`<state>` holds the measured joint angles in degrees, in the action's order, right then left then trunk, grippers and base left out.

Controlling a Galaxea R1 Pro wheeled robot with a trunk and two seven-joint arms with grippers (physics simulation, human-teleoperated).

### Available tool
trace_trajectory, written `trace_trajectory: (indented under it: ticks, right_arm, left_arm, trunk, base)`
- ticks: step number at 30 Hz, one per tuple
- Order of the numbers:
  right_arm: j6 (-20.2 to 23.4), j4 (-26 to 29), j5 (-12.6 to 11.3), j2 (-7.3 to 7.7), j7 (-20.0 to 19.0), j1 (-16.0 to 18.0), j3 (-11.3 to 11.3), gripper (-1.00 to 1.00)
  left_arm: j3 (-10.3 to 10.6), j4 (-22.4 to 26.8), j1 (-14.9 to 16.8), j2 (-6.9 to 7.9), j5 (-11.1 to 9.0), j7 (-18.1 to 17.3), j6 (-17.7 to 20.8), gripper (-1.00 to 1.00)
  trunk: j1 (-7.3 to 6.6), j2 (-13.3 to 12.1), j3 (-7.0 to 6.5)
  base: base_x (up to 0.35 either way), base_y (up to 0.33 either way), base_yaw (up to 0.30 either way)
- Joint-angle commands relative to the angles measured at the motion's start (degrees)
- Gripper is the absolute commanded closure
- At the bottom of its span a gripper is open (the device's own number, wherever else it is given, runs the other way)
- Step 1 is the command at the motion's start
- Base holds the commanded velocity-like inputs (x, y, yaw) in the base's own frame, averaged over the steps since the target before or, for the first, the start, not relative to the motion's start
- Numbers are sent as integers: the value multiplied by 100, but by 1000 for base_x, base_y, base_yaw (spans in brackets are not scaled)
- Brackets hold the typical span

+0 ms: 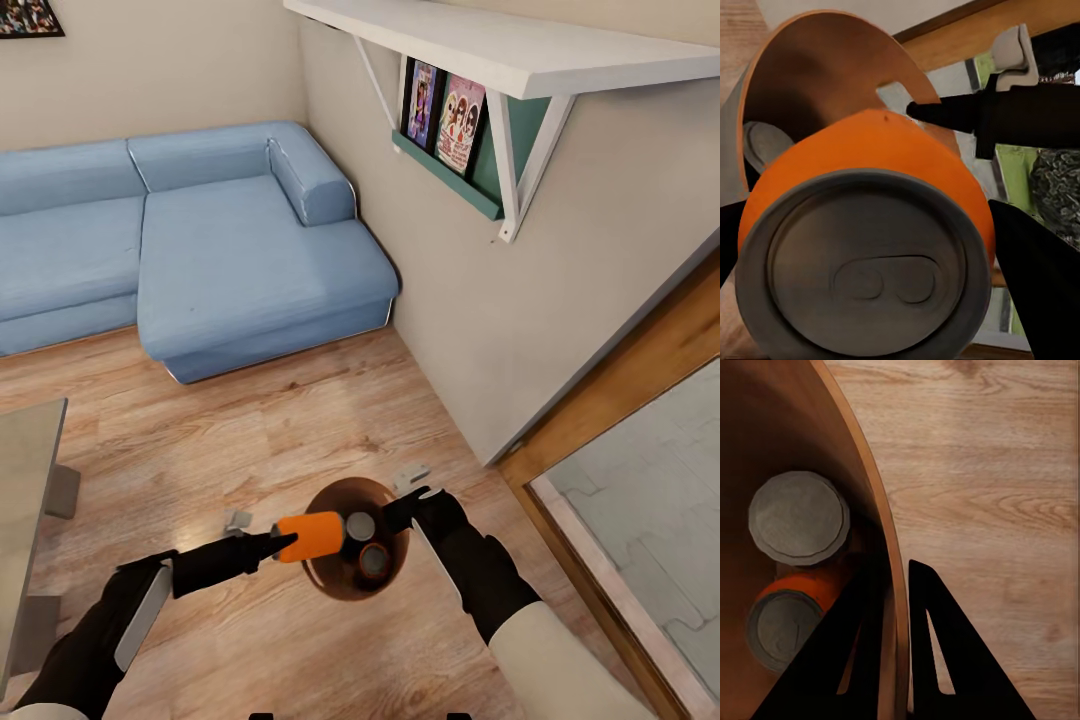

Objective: Put the three can of soda from the living room inside the tash can in the kitchen.

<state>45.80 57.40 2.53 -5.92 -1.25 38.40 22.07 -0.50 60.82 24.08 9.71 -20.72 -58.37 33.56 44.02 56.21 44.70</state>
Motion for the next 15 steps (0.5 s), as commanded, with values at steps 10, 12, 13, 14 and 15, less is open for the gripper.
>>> trace_trajectory:
  ticks: [10,12,13,14,15]
  right_arm:
    - [-1,0,-68,-5,-24,1,-1,100]
    - [-1,0,-68,-5,-23,1,-1,100]
    - [-1,0,-68,-3,-23,1,-1,100]
    - [-1,0,-68,-4,-23,1,-1,100]
    - [-1,-7,-68,-5,-20,1,-1,100]
  left_arm:
    - [56,9,0,-112,-14,628,-11,100]
    - [68,26,0,-161,-12,675,-13,100]
    - [70,29,0,-173,-12,681,-13,100]
    - [73,37,0,-217,-11,693,-13,100]
    - [74,39,0,-262,-11,697,-13,100]
  trunk:
    - [0,0,0]
    - [0,0,0]
    - [0,0,0]
    - [0,0,0]
    - [0,0,0]
  base:
    - [0,0,0]
    - [0,0,0]
    - [0,0,0]
    - [0,0,0]
    - [0,0,0]
